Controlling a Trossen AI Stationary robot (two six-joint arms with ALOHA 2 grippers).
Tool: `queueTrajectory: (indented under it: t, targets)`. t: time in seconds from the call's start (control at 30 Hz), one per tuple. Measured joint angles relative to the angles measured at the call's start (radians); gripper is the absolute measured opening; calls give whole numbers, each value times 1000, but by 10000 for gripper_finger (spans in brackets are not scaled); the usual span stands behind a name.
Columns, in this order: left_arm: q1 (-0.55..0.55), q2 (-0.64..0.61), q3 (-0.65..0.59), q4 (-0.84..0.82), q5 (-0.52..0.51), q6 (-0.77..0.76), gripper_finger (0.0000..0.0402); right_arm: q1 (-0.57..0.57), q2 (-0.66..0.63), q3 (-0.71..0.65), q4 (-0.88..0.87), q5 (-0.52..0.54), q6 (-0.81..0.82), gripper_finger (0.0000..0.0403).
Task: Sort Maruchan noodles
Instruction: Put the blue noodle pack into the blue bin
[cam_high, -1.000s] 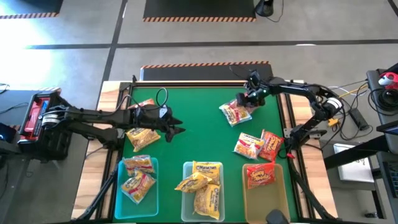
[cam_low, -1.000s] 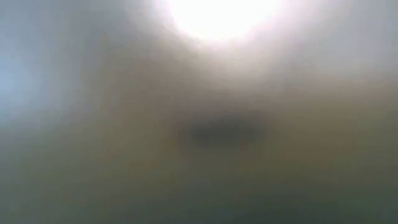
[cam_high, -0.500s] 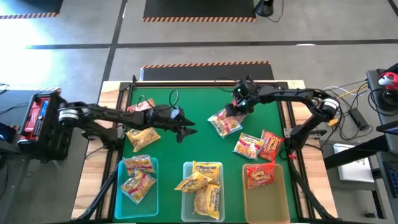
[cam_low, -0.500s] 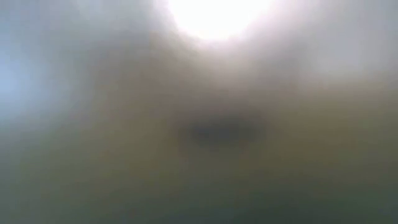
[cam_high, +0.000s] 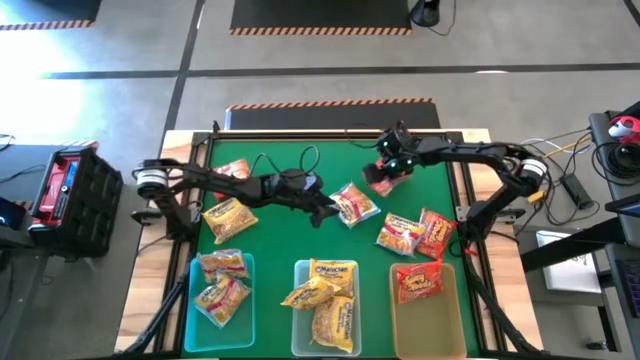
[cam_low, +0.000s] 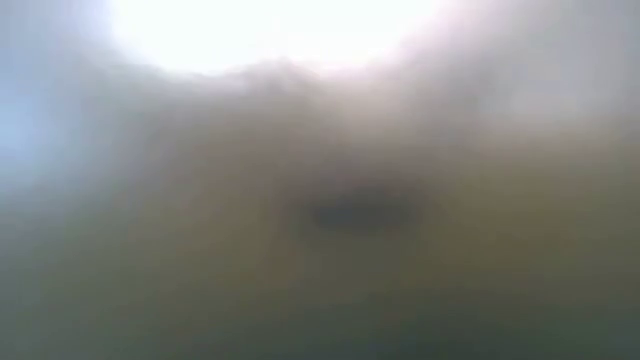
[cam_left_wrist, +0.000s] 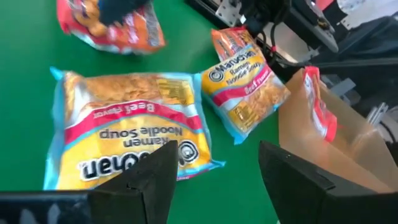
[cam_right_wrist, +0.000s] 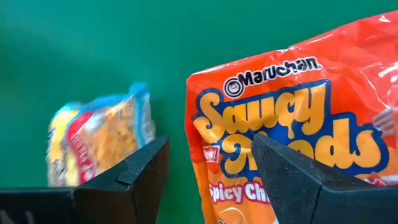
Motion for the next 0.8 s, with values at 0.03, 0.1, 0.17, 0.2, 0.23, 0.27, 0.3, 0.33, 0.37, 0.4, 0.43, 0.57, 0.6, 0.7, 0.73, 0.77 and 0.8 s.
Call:
queueTrajectory:
  t: [0.03, 0.1, 0.17, 0.2, 0.23, 0.27, 0.3, 0.33, 0.37, 0.4, 0.43, 0.57, 0.6, 0.7, 0.73, 0.77, 0.8]
  targets:
    - [0, 9, 11, 0, 0, -8, 201, -20, -1, 0, -9, 7, -5, 226]
    - [0, 29, 30, -6, -6, -15, 194, -53, -6, 0, -14, 10, -9, 226]
    - [3, 56, 57, -4, -12, -24, 189, -67, -15, 8, -23, 12, 2, 226]
    - [3, 71, 70, -12, -12, -38, 187, -65, -21, 13, -26, 3, 3, 226]
    - [4, 91, 88, -22, -12, -48, 185, -57, -30, 19, -26, -16, 4, 226]
    - [5, 111, 106, -28, -12, -57, 184, -40, -42, 24, -25, -35, 4, 226]
    - [5, 130, 123, -44, -12, -68, 183, -17, -54, 31, -21, -52, 11, 226]
    - [6, 148, 141, -63, -15, -82, 182, 4, -65, 35, -13, -63, 21, 226]
    - [6, 168, 161, -80, -26, -96, 180, 25, -75, 36, -14, -68, 26, 226]
    - [6, 183, 177, -100, -41, -114, 179, 46, -81, 35, -20, -69, 29, 226]
    - [6, 195, 189, -129, -53, -128, 177, 68, -84, 35, -22, -66, 33, 226]
    - [6, 217, 213, -222, -83, -159, 167, 123, -86, 34, -29, -65, 38, 226]
    - [6, 215, 213, -242, -83, -159, 164, 132, -81, 34, -25, -65, 41, 226]
    - [6, 214, 213, -295, -83, -159, 156, 144, -59, 28, -28, -63, 49, 226]
    - [6, 212, 212, -310, -84, -159, 154, 146, -50, 28, -26, -63, 50, 226]
    - [5, 211, 210, -321, -83, -158, 152, 147, -43, 28, -25, -64, 50, 226]
    - [5, 211, 208, -330, -83, -157, 150, 148, -36, 27, -23, -66, 53, 226]
